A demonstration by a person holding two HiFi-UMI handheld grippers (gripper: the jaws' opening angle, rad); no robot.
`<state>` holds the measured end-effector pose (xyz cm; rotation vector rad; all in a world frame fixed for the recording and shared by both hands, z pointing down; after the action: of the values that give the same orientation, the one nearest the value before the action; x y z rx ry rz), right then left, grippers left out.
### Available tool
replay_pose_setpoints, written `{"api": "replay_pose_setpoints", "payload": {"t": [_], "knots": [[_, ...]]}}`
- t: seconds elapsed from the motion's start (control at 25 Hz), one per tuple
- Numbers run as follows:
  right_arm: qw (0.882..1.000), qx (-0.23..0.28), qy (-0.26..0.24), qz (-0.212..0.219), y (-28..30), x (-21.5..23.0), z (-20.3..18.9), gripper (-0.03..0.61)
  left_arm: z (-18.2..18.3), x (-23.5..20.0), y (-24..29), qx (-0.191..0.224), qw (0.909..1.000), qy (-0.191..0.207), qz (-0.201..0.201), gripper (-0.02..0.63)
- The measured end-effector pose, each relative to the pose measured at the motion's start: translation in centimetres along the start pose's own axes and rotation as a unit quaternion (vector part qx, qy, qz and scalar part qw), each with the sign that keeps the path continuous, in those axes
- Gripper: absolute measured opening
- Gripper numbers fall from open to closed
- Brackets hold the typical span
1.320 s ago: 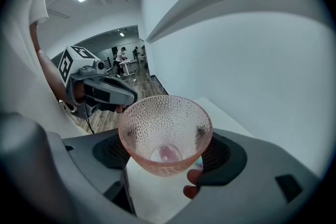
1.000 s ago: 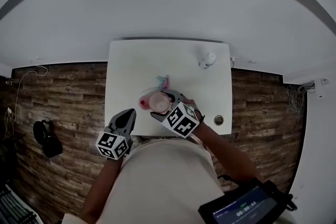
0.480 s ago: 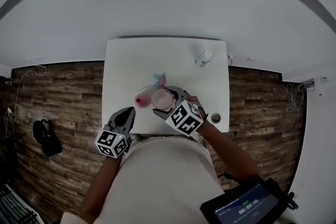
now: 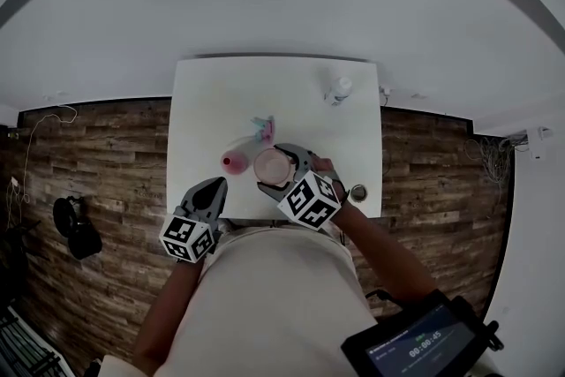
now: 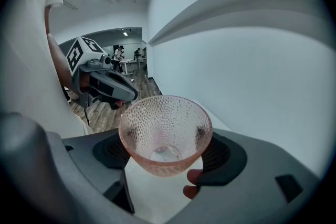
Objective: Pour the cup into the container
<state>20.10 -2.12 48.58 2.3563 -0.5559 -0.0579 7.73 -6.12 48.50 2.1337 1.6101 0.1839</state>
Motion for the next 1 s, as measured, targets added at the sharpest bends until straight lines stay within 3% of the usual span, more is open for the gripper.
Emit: {"api": "replay_pose_setpoints", "payload": {"t": [1.0], "knots": [[1.000, -0.017, 0.015, -0.004, 0.9, 0.8, -4.7, 0.380, -2.8, 1.3, 0.0, -0.037, 0.9992, 0.015, 0.006, 0.009]]}}
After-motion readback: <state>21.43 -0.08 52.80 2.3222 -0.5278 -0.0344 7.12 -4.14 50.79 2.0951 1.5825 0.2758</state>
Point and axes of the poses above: the fingertips, and each gripper's own axes: y forward along the fingers, x to its right, z out of its top, the point moved 3 cm from there along -y, backward along the fingers, and after that the axes turned 11 degrees about y, right-handed, at the moved point
